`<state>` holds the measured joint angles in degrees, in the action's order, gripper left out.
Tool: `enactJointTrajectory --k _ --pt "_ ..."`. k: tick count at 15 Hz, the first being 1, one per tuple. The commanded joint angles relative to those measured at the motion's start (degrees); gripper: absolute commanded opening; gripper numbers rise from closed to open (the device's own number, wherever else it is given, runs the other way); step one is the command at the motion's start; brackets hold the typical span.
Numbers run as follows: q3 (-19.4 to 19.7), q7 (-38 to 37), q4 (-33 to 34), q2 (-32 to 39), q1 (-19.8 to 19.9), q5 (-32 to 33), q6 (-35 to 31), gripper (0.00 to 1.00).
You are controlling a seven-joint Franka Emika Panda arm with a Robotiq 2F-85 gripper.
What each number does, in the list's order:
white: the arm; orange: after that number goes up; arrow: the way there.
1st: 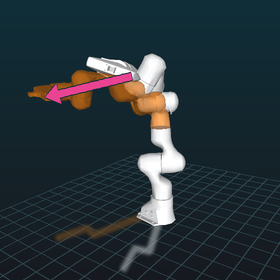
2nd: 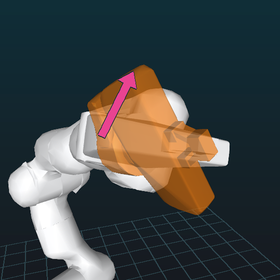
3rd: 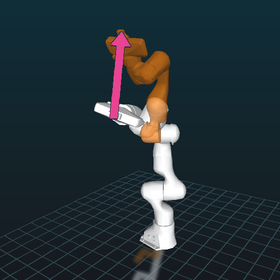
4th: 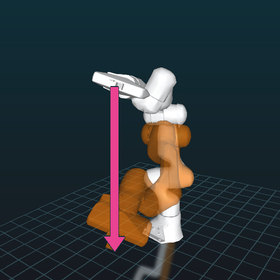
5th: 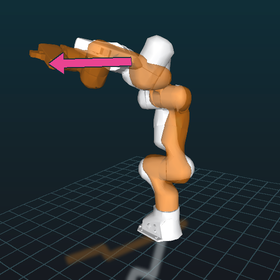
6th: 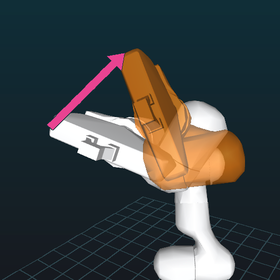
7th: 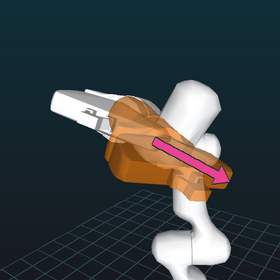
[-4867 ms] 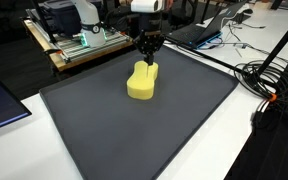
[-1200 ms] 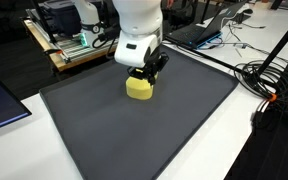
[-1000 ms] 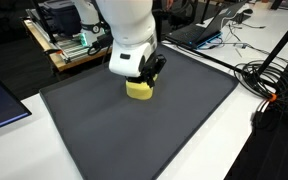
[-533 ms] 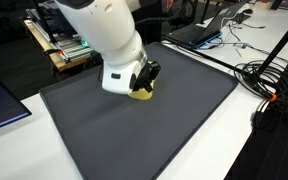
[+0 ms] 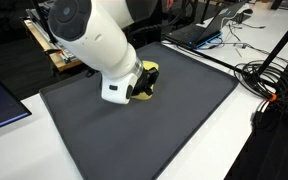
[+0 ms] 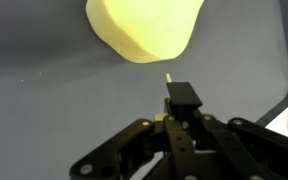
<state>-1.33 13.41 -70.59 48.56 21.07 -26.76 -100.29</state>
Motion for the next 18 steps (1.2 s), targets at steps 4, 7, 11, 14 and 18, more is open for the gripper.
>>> enactJointTrajectory --k 4,7,11,14,18 --pt "1.1 -1.7 -4.9 -9.7 -4.6 3.9 -3.6 0.03" --pt "2.5 -6.0 -8.2 -14.9 -10.4 10.6 -7.4 0.03" --pt "4.0 -15.0 -13.3 -20.1 -18.9 22.1 -12.2 0.03" --pt "5.3 -24.1 -17.4 -22.6 -25.0 31.9 -14.9 0.03" --pt "6.9 -37.0 -21.6 -24.5 -31.8 45.2 -14.1 0.03"
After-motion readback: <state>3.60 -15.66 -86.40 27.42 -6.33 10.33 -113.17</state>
